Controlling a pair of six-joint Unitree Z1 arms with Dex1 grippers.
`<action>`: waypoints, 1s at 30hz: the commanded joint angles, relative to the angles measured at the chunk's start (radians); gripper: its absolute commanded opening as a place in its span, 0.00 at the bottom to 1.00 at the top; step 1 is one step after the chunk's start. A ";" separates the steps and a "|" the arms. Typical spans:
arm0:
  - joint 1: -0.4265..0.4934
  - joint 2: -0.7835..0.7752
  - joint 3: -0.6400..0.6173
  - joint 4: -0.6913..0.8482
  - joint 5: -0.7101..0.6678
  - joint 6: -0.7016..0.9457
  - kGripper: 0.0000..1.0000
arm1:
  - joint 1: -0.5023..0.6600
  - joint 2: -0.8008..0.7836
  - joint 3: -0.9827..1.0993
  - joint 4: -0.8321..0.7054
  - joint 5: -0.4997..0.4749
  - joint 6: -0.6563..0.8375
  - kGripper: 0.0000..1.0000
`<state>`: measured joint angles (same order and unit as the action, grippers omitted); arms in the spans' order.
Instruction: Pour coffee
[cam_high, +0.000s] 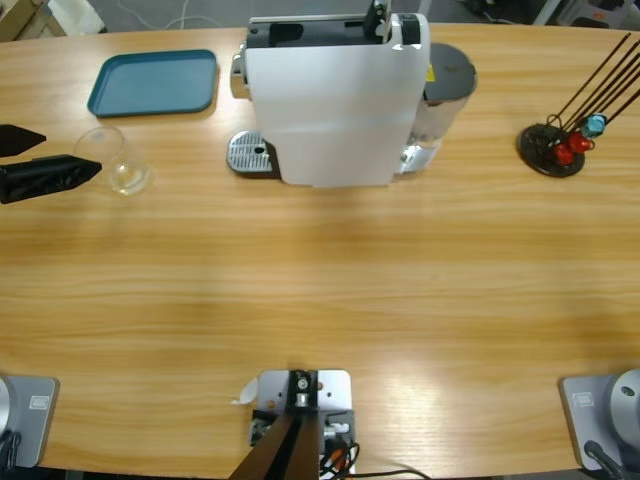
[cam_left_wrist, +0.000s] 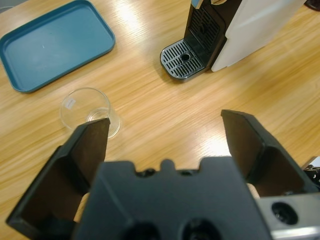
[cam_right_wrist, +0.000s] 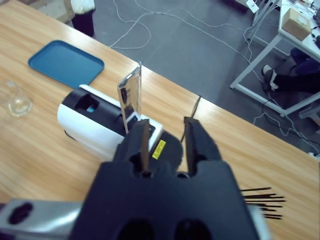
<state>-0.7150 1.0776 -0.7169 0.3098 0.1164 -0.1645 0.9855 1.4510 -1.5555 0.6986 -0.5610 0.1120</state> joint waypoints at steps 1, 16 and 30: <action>-0.008 0.027 0.033 -0.011 -0.003 -0.009 0.96 | -0.016 -0.031 0.238 -0.253 0.021 0.077 0.00; -0.008 0.034 0.031 -0.011 -0.007 -0.009 0.96 | -0.030 0.138 0.231 -0.434 -0.059 -0.109 0.00; -0.008 0.038 0.031 -0.012 -0.007 -0.009 0.96 | -0.030 0.229 0.163 -0.441 -0.128 -0.140 0.00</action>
<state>-0.7150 1.0788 -0.7169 0.3089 0.1161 -0.1645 0.9646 1.6014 -1.3728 0.2685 -0.6718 -0.0192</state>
